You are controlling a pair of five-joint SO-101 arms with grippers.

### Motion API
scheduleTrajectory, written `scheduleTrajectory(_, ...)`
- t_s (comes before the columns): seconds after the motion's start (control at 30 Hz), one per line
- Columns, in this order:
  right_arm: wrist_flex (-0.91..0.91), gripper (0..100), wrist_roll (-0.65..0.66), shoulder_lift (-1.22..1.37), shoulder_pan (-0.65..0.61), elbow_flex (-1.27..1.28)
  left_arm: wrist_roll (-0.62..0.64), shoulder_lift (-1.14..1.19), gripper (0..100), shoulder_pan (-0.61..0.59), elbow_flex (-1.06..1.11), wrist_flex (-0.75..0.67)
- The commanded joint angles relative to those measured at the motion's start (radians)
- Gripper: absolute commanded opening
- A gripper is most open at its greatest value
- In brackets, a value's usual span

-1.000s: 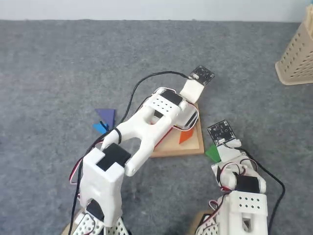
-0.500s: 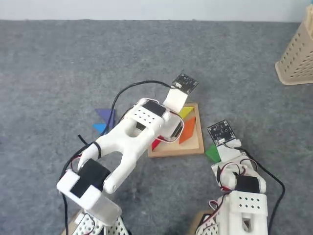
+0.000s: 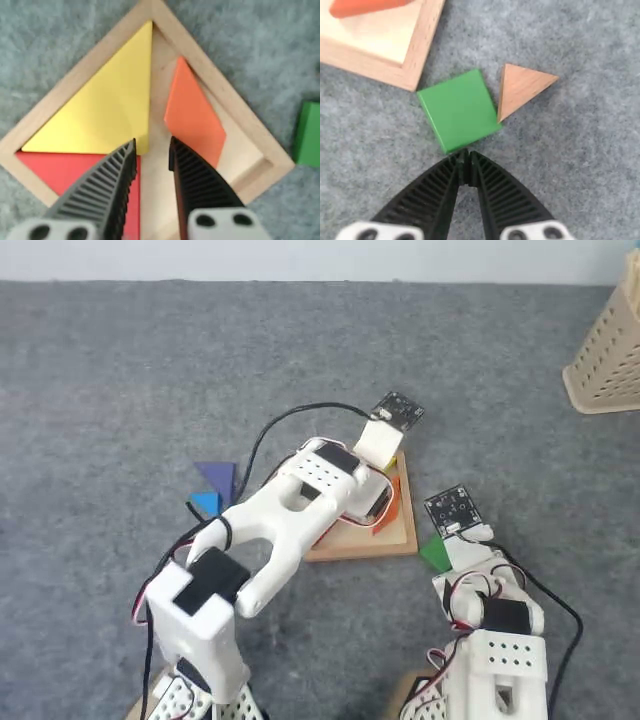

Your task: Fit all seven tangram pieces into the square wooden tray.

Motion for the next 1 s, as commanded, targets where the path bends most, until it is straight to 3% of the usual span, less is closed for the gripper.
scheduleTrajectory(0.0,0.012,0.7,0.018,-0.027,0.012,-0.005,0.009,0.011,10,-0.002,-0.067,-0.005)
scheduleTrajectory(0.23,0.012,0.7,0.018,-0.027,0.012,-0.005,0.014,-0.040,10,-0.011,-0.085,-0.003)
scheduleTrajectory(0.5,0.012,0.7,0.018,-0.027,0.012,-0.005,0.008,-0.342,10,0.074,0.214,-0.092)
scheduleTrajectory(0.77,0.012,0.7,0.018,-0.027,0.012,-0.005,-0.032,-0.256,10,0.135,0.248,-0.124)
scheduleTrajectory(0.97,0.012,0.7,0.018,-0.027,0.012,-0.005,-0.032,-0.152,10,0.137,0.157,-0.077)
